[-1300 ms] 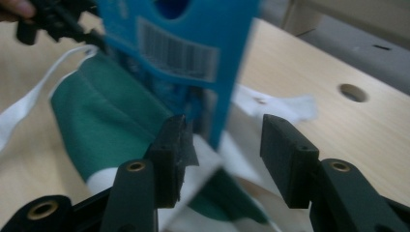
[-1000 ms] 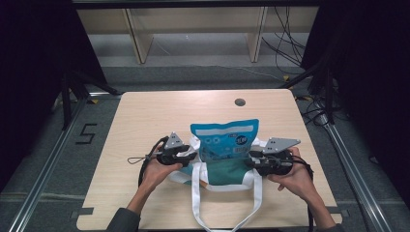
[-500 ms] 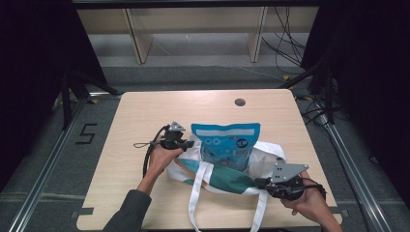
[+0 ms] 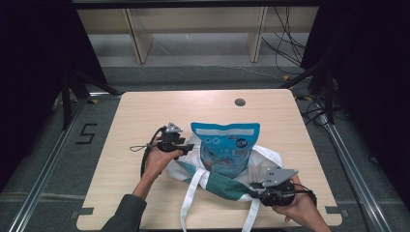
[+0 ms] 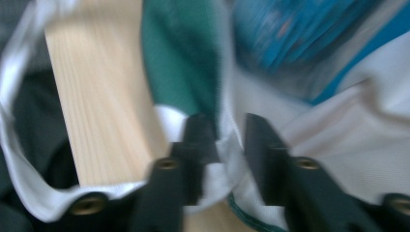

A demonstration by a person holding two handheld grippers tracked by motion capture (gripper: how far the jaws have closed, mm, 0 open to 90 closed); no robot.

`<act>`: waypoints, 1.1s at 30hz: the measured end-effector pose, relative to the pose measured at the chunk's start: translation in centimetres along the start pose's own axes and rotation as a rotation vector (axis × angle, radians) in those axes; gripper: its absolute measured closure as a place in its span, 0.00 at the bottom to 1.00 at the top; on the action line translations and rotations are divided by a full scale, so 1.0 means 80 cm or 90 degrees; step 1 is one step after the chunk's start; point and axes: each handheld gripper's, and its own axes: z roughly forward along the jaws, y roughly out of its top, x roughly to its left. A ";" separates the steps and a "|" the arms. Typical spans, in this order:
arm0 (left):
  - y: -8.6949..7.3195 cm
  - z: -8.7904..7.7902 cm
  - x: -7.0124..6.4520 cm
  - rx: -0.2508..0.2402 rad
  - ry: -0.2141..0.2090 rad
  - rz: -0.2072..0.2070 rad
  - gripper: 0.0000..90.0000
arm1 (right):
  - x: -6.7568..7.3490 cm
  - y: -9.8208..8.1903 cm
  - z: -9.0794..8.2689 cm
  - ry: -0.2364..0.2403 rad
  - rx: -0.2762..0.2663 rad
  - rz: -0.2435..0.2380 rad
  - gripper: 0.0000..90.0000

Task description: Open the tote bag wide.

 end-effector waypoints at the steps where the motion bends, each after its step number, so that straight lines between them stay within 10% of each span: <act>1: 0.001 -0.010 -0.005 -0.013 -0.004 0.000 0.51 | -0.002 0.003 -0.006 0.002 -0.013 0.000 0.69; 10: -0.020 -0.070 -0.068 -0.072 -0.110 0.042 0.46 | -0.034 0.034 -0.091 -0.111 -0.193 0.041 0.56; 19: -0.027 -0.058 -0.096 -0.069 -0.209 0.053 0.40 | -0.080 0.039 -0.074 -0.159 -0.139 0.087 0.54; 24: -0.032 -0.037 -0.118 -0.042 -0.237 0.115 0.34 | -0.094 0.049 -0.056 -0.153 -0.126 0.078 0.54; 28: -0.042 -0.029 -0.134 -0.021 -0.214 0.208 0.60 | -0.099 0.061 -0.034 -0.139 -0.108 0.056 0.60; 33: -0.064 -0.019 -0.136 0.047 -0.193 0.286 0.88 | -0.112 0.069 -0.007 -0.167 -0.054 -0.011 0.96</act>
